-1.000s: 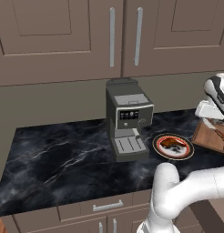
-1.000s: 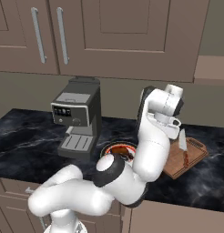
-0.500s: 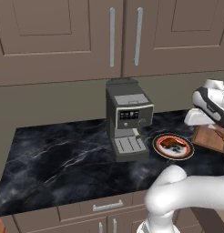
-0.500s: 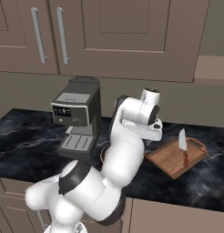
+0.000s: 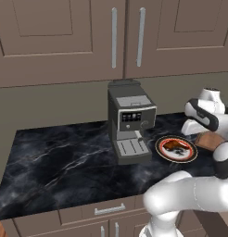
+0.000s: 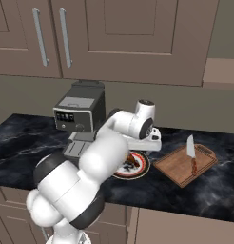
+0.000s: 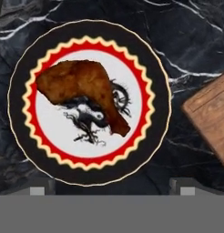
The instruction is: Pick up the knife from the drawer and place it on the cutting board. Then place the meat from the plate to the cutting board.
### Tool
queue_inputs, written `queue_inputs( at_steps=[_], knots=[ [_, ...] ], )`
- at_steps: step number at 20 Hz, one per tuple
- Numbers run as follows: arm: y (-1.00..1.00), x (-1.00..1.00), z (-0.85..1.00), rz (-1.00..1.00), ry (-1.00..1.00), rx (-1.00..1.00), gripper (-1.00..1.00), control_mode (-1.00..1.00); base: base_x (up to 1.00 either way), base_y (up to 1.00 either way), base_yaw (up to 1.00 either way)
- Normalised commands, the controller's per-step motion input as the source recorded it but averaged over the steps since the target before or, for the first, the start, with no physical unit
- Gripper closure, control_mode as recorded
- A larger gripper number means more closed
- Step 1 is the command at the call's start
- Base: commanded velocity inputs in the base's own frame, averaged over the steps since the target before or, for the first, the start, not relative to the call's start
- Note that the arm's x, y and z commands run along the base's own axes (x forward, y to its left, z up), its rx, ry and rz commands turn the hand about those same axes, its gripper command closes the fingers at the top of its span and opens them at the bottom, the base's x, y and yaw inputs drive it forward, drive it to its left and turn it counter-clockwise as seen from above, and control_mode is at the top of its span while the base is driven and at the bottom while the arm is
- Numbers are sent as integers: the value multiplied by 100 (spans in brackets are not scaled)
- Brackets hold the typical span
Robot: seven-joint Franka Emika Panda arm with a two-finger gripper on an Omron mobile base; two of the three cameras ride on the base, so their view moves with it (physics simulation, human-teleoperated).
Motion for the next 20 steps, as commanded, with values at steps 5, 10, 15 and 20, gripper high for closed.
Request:
queue_inputs(
  at_steps=[5,10,15,20],
  knots=[
    [11,10,-15,14,0,0,-100,-100,0,0,0],
    [23,5,-12,16,0,0,-100,-100,0,0,0],
    [27,4,-19,16,0,0,-100,-100,0,0,0],
    [13,11,-17,17,0,0,-100,-100,0,0,0]
  ],
)
